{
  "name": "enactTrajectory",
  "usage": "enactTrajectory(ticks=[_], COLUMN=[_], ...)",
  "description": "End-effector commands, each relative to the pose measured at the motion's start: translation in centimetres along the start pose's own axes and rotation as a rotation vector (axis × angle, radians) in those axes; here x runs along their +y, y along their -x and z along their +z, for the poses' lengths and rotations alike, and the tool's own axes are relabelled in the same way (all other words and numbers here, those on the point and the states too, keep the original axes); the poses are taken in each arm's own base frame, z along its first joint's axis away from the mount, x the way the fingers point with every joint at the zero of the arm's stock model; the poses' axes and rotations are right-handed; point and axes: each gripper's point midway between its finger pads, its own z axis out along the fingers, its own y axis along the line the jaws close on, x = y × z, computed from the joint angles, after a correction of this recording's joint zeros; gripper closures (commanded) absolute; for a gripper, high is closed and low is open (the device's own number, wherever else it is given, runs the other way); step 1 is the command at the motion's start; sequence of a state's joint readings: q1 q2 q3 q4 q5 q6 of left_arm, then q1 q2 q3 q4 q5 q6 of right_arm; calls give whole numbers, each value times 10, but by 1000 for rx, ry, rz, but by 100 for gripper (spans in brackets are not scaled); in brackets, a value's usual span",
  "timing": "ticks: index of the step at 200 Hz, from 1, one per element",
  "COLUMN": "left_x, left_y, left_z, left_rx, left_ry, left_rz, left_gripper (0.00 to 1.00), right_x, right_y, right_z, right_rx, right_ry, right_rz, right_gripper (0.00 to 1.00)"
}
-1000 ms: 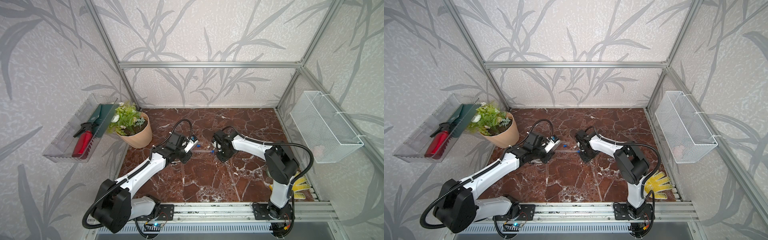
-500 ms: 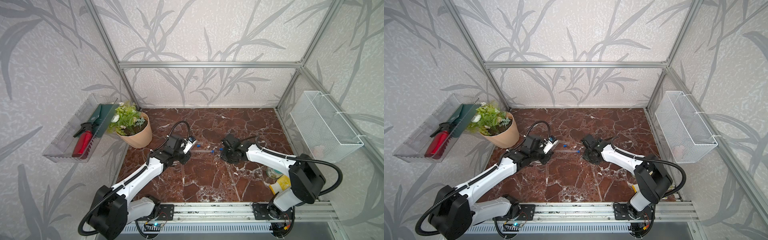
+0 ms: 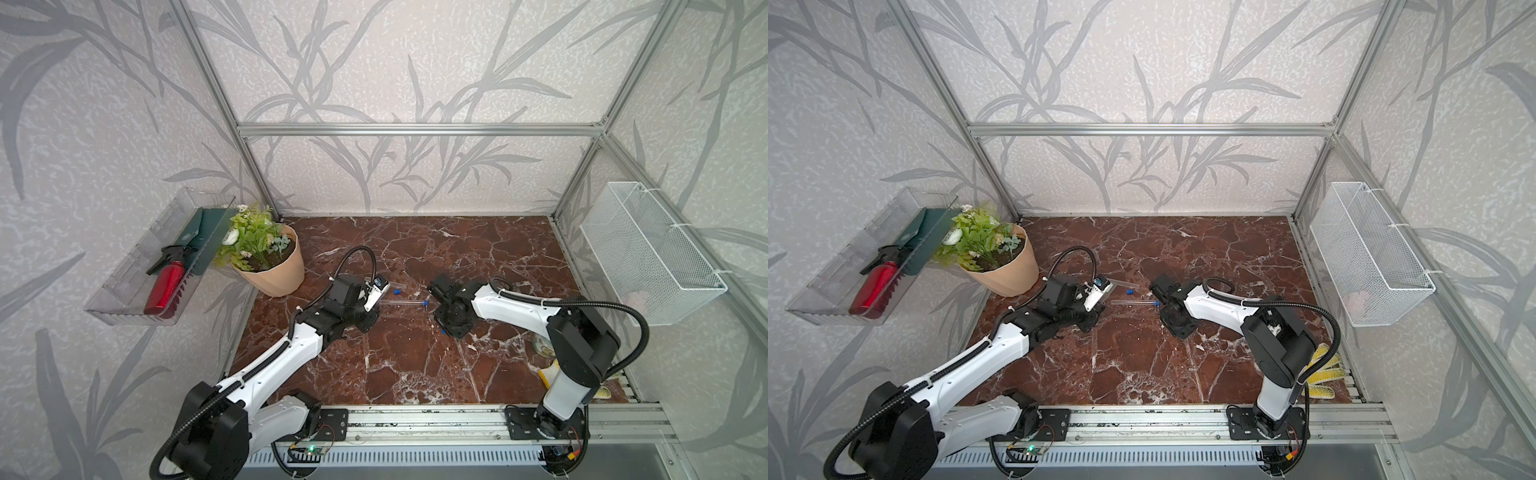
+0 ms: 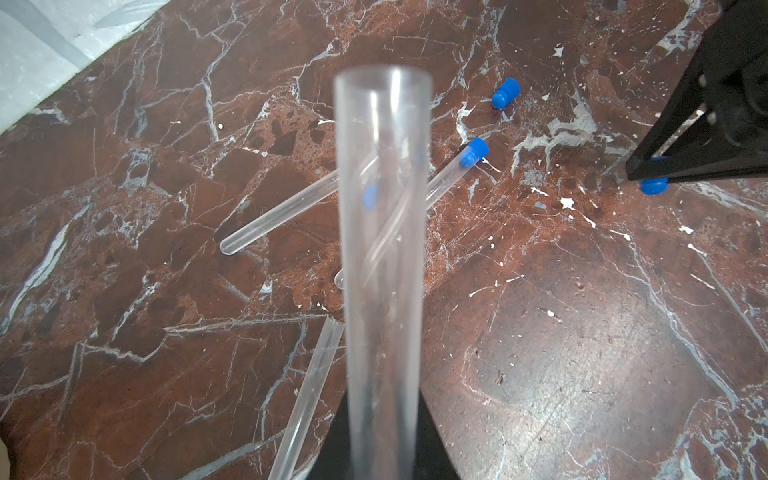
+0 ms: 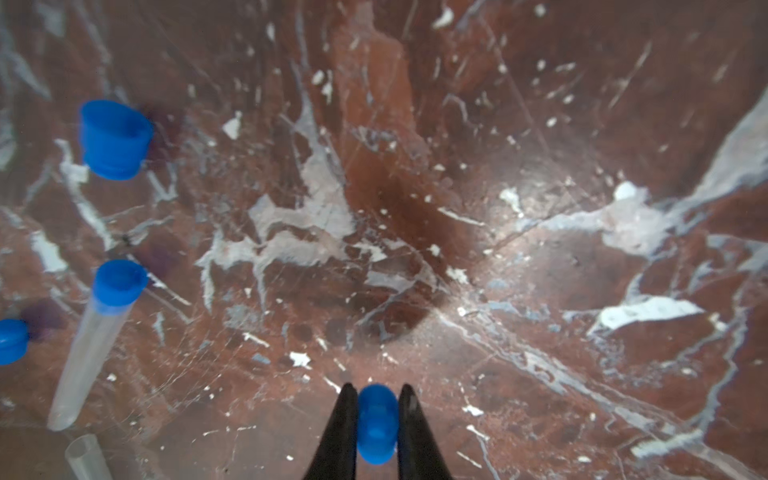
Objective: Insert stoppers into test tubes
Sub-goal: Place the stopper at the center of the board.
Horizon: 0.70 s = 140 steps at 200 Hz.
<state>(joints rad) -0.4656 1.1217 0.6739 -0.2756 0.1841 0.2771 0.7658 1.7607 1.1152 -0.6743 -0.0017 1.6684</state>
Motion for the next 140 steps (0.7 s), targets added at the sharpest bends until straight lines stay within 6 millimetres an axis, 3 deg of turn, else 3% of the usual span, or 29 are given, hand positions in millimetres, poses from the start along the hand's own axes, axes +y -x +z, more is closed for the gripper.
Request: enactTrajectory(ticks=[1,43,78,116,140], left_x=[1,3,3,4,5], left_y=[5,6,6,8,10], left_z=[0,1,3,3,3], left_rx=[-14,-13,5,7,4], left_ry=[3,13,3,6,8], left_rz=[7,12,31,41,44], left_gripper=[100,100,100,100,100], right_x=[-14,-20,-20,-24,-32], right_y=[-1,-1,0,11,30], right_z=[5,12,8,-21,-58], right_rx=[-3,-2,-7,-50,-103], right_ry=[-73,-123,-119,-88,-44], right_rz=[59,79,62,12,-69], right_gripper=[89,84,67,57,56])
